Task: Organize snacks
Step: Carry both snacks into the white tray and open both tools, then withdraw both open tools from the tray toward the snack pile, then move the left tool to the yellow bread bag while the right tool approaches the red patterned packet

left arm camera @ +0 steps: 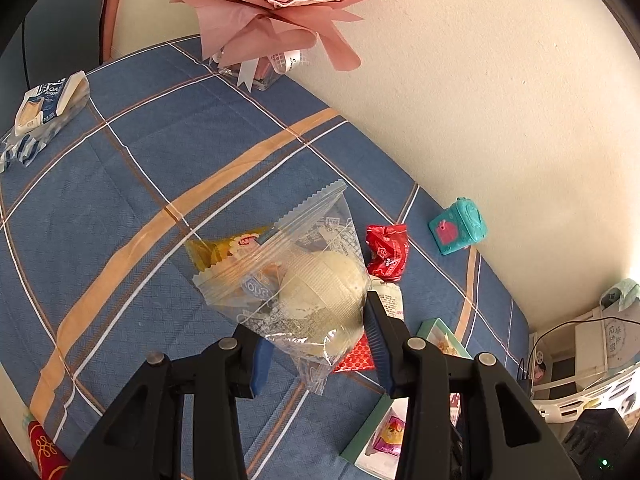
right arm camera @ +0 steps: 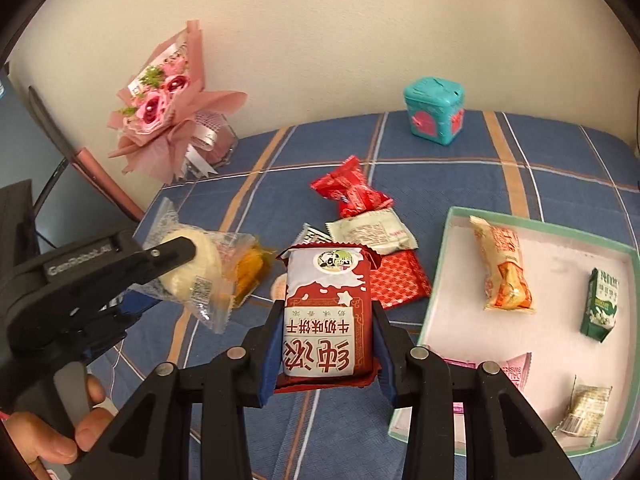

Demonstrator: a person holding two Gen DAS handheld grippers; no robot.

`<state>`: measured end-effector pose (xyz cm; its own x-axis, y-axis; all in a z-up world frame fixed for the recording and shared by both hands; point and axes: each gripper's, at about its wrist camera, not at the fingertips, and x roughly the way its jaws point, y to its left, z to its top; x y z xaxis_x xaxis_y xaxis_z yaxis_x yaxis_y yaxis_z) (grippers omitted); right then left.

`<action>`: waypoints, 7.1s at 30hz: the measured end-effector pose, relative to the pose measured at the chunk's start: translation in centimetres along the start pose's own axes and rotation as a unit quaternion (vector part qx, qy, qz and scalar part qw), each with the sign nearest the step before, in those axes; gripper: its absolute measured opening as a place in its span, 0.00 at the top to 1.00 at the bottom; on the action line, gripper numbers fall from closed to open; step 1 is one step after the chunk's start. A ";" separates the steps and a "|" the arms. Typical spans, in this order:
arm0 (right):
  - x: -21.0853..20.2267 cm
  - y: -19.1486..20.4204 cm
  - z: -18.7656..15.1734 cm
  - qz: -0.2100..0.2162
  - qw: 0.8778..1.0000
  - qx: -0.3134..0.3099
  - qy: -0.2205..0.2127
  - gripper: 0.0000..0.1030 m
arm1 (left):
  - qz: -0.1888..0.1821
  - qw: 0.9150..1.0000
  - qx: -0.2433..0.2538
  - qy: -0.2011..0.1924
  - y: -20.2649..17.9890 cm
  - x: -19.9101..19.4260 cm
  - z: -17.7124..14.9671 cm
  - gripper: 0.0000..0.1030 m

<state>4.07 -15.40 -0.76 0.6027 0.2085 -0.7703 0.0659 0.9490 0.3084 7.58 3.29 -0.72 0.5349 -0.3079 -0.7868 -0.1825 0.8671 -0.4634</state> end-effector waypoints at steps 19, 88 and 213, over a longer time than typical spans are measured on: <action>-1.8 -13.1 0.0 -0.088 0.986 0.145 0.004 0.59 | -0.044 0.994 0.086 0.057 -9.0 3.1 -5.4 0.58; -5.5 -16.0 0.2 -0.171 0.975 0.143 -0.007 0.57 | 0.018 0.964 0.248 0.092 -15.8 6.0 -10.0 0.49; 15.4 -2.5 4.7 -0.175 0.971 0.135 0.087 0.12 | 0.090 0.979 0.178 0.048 1.5 11.7 5.5 0.02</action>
<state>16.94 -15.66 -10.76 0.3632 -0.0556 -0.9300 0.4631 0.8770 0.1284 18.07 3.13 -8.34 0.4369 -0.1591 -0.8853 0.0412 0.9867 -0.1570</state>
